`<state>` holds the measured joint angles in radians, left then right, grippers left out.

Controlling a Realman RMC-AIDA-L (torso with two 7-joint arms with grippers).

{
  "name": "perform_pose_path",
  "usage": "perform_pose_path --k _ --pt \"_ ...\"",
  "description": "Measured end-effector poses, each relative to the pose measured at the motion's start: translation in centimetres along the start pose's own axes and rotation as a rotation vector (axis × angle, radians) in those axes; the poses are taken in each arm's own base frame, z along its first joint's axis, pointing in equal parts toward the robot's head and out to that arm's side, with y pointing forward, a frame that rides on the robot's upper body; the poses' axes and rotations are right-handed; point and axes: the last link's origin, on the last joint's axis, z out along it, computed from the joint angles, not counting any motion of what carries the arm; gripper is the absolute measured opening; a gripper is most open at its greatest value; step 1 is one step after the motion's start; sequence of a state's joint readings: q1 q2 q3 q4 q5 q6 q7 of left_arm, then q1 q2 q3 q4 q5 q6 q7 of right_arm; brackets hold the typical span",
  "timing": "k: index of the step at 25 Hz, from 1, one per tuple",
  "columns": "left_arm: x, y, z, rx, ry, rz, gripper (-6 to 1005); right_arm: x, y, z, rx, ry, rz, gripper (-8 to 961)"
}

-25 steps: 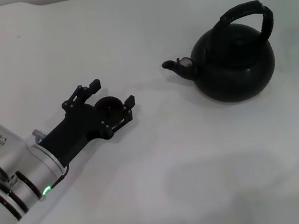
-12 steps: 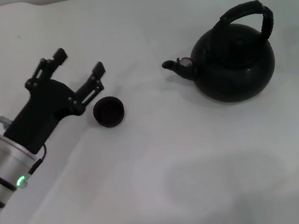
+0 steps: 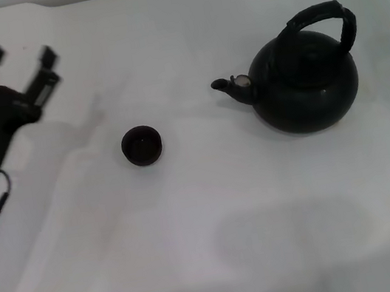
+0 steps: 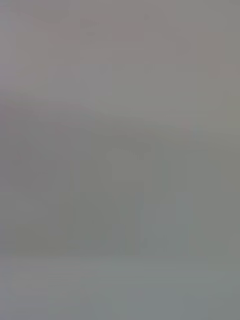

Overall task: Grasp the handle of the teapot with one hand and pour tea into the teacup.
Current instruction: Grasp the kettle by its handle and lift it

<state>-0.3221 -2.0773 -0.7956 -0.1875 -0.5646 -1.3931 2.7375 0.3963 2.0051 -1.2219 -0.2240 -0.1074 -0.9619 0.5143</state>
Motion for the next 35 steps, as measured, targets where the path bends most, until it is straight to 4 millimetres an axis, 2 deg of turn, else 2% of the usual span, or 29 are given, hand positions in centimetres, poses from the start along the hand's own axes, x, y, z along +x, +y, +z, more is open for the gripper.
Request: perform_pose_path --k 6,10,14,20,28,35 --pt "0.8 -2.8 -1.8 0.204 0.076 -0.036 883 -1.7 0.3 -0.9 -0.153 0.006 -0.007 866" --pt "1.0 -4.3 -3.0 0.304 0.091 -0.037 883 -2.7 0.8 -1.4 -0.281 0.069 -0.032 866" --pt "1.0 -5.3 -3.9 0.374 0.095 -0.037 882 -3.5 1.4 -1.8 -0.368 0.169 -0.067 866" --pt "1.1 -6.7 -5.2 0.467 0.105 -0.037 882 -4.5 1.7 -3.7 -0.421 0.277 -0.106 866" --pt "1.2 -7.8 -5.9 0.539 0.113 -0.039 882 -4.4 0.8 -7.2 -0.504 0.424 0.035 865" --pt "1.4 -8.0 -5.6 0.539 0.112 -0.036 882 -2.5 1.1 -9.1 -0.5 0.564 0.128 865"
